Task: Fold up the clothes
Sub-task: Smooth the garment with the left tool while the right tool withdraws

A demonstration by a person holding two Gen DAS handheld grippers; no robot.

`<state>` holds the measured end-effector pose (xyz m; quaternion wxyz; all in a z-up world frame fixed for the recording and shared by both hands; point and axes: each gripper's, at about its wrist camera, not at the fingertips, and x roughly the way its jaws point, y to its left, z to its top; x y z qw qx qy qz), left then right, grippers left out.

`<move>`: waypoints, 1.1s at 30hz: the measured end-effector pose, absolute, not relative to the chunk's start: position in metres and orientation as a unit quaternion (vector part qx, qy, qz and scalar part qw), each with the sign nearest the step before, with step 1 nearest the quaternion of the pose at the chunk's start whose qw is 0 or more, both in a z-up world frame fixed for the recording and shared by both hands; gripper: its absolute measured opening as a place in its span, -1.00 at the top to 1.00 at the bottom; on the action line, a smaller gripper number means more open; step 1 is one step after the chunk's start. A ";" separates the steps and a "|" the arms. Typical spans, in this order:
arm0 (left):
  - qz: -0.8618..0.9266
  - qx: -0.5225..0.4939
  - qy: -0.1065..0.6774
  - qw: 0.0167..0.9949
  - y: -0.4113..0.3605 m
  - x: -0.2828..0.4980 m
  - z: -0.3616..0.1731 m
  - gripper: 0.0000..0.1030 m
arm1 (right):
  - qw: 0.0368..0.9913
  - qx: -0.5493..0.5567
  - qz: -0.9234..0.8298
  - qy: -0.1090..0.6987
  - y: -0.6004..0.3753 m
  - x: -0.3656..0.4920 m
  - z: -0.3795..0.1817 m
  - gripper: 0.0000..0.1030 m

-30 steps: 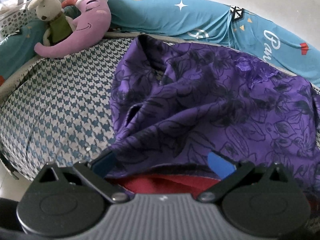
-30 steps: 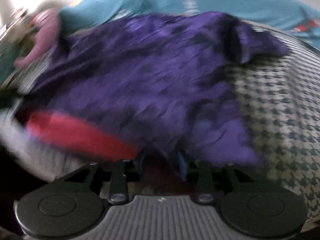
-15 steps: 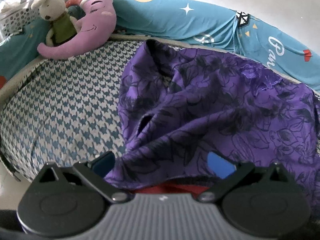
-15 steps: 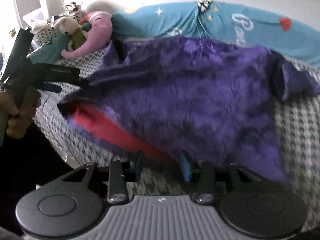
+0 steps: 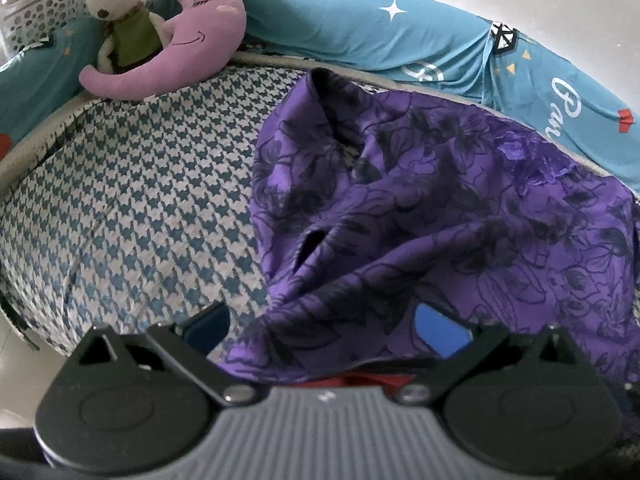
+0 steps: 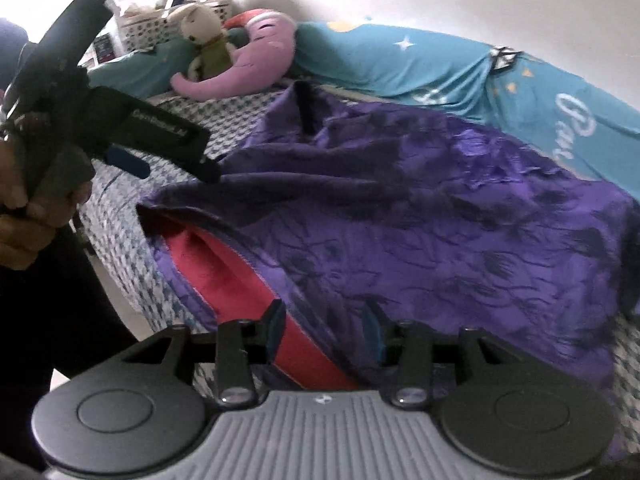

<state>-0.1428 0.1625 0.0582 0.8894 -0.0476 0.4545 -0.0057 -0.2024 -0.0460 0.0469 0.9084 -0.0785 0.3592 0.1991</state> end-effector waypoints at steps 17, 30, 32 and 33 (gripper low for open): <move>-0.027 -0.009 0.467 0.884 0.145 -0.131 0.049 -1.00 | 0.871 -0.147 0.286 0.371 -0.031 -0.234 0.028 0.84; -0.061 0.077 0.516 0.851 0.114 -0.152 0.011 -1.00 | 0.888 -0.088 0.261 0.368 -0.058 -0.232 0.046 0.51; -0.073 0.088 0.522 0.845 0.108 -0.155 0.008 -1.00 | 0.896 -0.081 0.241 0.364 -0.066 -0.230 0.050 0.50; -0.081 0.091 0.526 0.842 0.105 -0.156 0.007 -1.00 | 0.899 -0.079 0.232 0.363 -0.071 -0.228 0.053 0.48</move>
